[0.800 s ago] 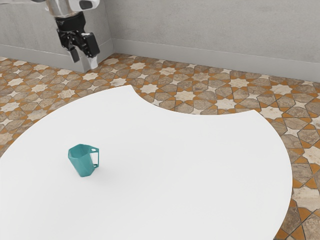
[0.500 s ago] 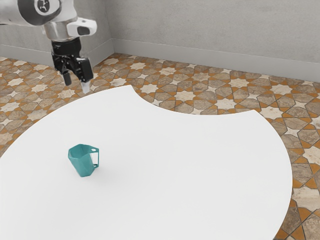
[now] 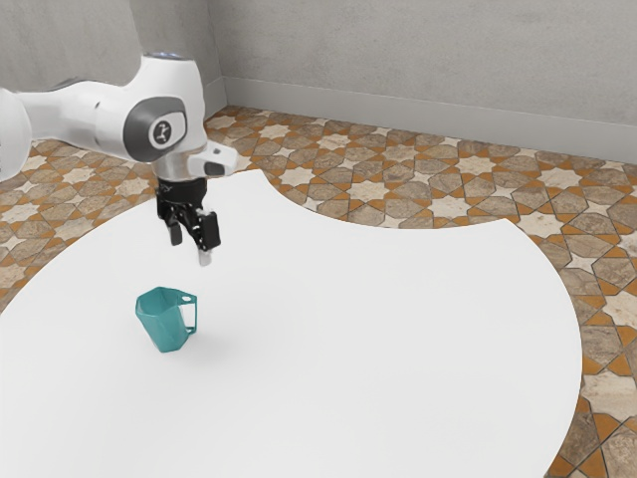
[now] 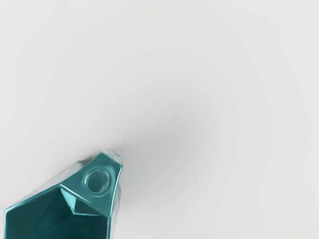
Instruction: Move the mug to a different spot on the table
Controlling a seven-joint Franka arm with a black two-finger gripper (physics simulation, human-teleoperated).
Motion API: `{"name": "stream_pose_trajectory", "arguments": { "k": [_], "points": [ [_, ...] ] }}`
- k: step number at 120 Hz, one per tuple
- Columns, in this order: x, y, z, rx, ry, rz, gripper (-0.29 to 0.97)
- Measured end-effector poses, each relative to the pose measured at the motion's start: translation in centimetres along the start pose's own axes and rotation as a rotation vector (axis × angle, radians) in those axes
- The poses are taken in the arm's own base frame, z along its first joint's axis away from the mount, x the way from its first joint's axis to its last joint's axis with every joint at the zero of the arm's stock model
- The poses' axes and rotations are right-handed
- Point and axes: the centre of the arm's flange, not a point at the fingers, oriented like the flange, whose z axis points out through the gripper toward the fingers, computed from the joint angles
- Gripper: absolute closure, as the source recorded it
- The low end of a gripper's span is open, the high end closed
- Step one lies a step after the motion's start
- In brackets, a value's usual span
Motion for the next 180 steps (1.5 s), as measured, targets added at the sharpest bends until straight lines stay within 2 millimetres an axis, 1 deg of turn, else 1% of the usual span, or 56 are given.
{"name": "stream_pose_trajectory", "arguments": {
  "k": [11,22,33,48,62,79,84,104,124,132,143,155,180],
  "points": [
    [0.4,-1.3,0.5,0.007,0.047,0.054,0.02],
    [0.7,-1.6,0.7,0.014,0.074,0.13,0.02],
    [0.9,-2.8,2.0,0.011,0.078,0.205,0.02],
    [1.4,-3.5,3.6,0.009,0.072,0.329,0.02],
    [1.4,-4.9,6.0,-0.004,0.047,0.414,0.02],
    [1.3,-5.6,9.5,-0.024,0.028,0.501,0.02],
    [1.4,-5.7,10.1,-0.026,0.03,0.524,0.02],
    [1.3,-6.4,11.1,-0.02,0.046,0.59,0.02],
    [1.0,-5.9,11.9,-0.012,0.057,0.639,0.02],
    [0.9,-6.0,12.2,-0.01,0.06,0.648,0.02],
    [0.5,-6.1,13.3,-0.018,0.055,0.656,0.02],
    [0.5,-6.2,14.2,-0.023,0.053,0.666,0.02],
    [0.8,-6.3,15.0,-0.029,0.062,0.67,0.02]
  ]
}}
